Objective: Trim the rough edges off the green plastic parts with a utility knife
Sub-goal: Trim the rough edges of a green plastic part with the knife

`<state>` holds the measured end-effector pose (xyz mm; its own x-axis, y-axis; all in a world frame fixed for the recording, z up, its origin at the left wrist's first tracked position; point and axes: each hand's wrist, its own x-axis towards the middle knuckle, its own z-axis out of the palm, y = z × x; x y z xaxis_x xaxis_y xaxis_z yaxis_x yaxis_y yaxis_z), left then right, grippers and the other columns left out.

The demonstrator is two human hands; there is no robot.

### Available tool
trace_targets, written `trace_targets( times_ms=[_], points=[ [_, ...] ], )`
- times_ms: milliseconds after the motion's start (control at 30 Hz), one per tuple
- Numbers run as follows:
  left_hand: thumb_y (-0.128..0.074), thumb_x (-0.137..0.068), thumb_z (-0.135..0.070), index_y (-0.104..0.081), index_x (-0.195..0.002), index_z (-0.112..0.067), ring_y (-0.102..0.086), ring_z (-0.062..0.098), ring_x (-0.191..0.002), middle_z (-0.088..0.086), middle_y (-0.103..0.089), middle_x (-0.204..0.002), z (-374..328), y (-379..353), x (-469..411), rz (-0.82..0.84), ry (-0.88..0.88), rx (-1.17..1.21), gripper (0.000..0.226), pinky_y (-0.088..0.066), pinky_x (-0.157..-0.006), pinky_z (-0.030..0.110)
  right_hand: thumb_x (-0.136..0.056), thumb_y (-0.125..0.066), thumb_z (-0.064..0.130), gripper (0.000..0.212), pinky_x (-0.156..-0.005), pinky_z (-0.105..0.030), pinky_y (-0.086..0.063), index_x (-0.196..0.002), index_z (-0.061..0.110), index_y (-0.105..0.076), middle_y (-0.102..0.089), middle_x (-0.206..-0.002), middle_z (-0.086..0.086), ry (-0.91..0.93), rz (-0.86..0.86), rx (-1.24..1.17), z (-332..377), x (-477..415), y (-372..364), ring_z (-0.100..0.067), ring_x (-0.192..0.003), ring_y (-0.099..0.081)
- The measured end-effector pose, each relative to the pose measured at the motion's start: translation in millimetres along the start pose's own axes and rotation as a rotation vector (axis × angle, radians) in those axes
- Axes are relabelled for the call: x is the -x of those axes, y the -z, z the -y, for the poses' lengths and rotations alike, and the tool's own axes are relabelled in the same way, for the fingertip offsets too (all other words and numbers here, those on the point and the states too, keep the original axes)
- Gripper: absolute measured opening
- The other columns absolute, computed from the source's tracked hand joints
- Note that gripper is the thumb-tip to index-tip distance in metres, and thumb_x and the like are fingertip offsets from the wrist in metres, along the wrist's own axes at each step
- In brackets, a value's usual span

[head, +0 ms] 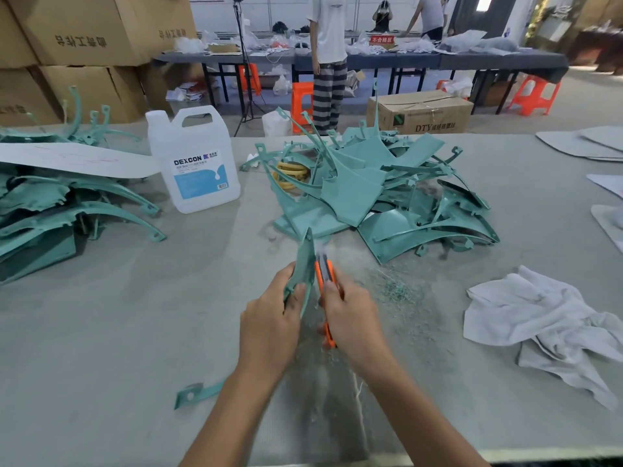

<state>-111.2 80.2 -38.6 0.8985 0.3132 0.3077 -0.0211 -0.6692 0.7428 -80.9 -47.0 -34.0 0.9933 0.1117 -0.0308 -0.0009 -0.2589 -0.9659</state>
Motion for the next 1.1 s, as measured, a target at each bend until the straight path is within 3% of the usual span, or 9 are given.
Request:
trace_targets(
  times_ms=[133,333,467,567,633,833,933,1033,1100],
  points=[
    [-0.054,-0.102,-0.037,-0.056,-0.137,-0.032,-0.066,0.03,-0.094,0.0,-0.075,-0.098,-0.9,-1.7,0.0,-0.023,-0.002,-0.013,0.035,-0.046,-0.079,0.036,-0.106,-0.04,0.024,0.026,-0.047,-0.037,-0.057,-0.113,0.024,-0.065,-0.057,-0.064,-0.005,-0.195,0.116,0.072,-16.9,2.8,10.0,-0.018,-0.046,-0.063],
    [-0.053,-0.102,-0.039,-0.056,-0.136,-0.033,-0.066,0.024,-0.092,-0.008,-0.075,-0.101,-2.0,-1.3,1.4,-0.031,-0.017,-0.011,0.035,-0.043,-0.075,0.032,-0.106,-0.046,0.032,0.03,-0.043,-0.033,-0.054,-0.122,0.056,-0.054,-0.065,-0.075,0.003,-0.019,-0.041,-0.038,-5.3,-2.0,13.1,-0.016,-0.049,-0.065],
    [-0.052,-0.102,-0.039,-0.055,-0.139,-0.032,-0.065,0.031,-0.101,-0.001,-0.075,-0.106,0.2,-0.1,-1.7,-0.011,0.042,-0.005,0.038,-0.049,-0.087,0.041,-0.108,-0.036,0.033,0.031,-0.072,-0.046,-0.059,-0.132,0.033,-0.055,-0.064,-0.072,0.001,0.004,0.071,0.338,-10.9,6.9,5.1,-0.03,-0.07,-0.071],
    [-0.053,-0.102,-0.04,-0.055,-0.139,-0.033,-0.064,0.029,-0.105,-0.002,-0.074,-0.11,-0.1,-0.4,-3.5,-0.002,0.073,0.02,0.039,-0.048,-0.089,0.038,-0.108,-0.036,0.031,0.032,-0.085,-0.041,-0.053,-0.127,0.023,-0.06,-0.071,-0.096,-0.011,-0.053,0.143,0.569,-6.8,-0.1,16.0,-0.034,-0.093,-0.068],
    [-0.054,-0.101,-0.04,-0.056,-0.14,-0.031,-0.063,0.028,-0.111,-0.002,-0.072,-0.119,0.7,1.1,-6.4,-0.015,0.101,0.046,0.04,-0.047,-0.091,0.036,-0.108,-0.037,0.033,0.032,-0.082,-0.038,-0.05,-0.123,0.018,-0.062,-0.071,-0.109,-0.015,-0.069,0.171,0.692,-2.9,-4.0,21.1,-0.036,-0.102,-0.064],
    [-0.055,-0.101,-0.036,-0.057,-0.139,-0.027,-0.063,0.024,-0.116,-0.006,-0.07,-0.125,5.1,8.4,-15.5,-0.014,0.165,0.127,0.039,-0.048,-0.1,0.045,-0.108,-0.037,0.032,0.03,-0.075,-0.038,-0.038,-0.125,0.015,-0.055,-0.069,-0.114,-0.015,-0.025,0.154,0.789,-2.8,0.8,13.2,-0.037,-0.107,-0.062],
    [-0.054,-0.101,-0.039,-0.056,-0.14,-0.03,-0.063,0.023,-0.115,-0.008,-0.069,-0.126,4.6,9.0,-14.6,0.008,0.154,0.116,0.04,-0.048,-0.099,0.044,-0.108,-0.038,0.033,0.024,-0.077,-0.04,-0.051,-0.123,0.023,-0.054,-0.071,-0.1,-0.01,0.03,0.148,0.634,7.9,8.6,12.6,-0.035,-0.095,-0.067],
    [-0.05,-0.098,-0.046,-0.057,-0.132,-0.042,-0.066,0.02,-0.101,-0.015,-0.073,-0.107,2.5,9.0,-10.3,0.048,0.128,0.107,0.035,-0.051,-0.088,0.039,-0.106,-0.042,0.036,0.028,-0.043,-0.035,-0.053,-0.109,0.06,-0.055,-0.065,-0.069,0.003,0.16,0.078,0.162,43.4,8.0,18.9,-0.021,-0.051,-0.066],
    [-0.052,-0.1,-0.044,-0.057,-0.131,-0.044,-0.067,0.019,-0.095,-0.014,-0.073,-0.102,1.8,7.2,-7.7,0.048,0.122,0.097,0.032,-0.053,-0.083,0.038,-0.102,-0.045,0.042,0.033,-0.039,-0.03,-0.05,-0.104,0.074,-0.051,-0.063,-0.07,0.006,0.237,0.022,-0.006,63.4,-0.6,26.7,-0.018,-0.045,-0.062]
  ],
)
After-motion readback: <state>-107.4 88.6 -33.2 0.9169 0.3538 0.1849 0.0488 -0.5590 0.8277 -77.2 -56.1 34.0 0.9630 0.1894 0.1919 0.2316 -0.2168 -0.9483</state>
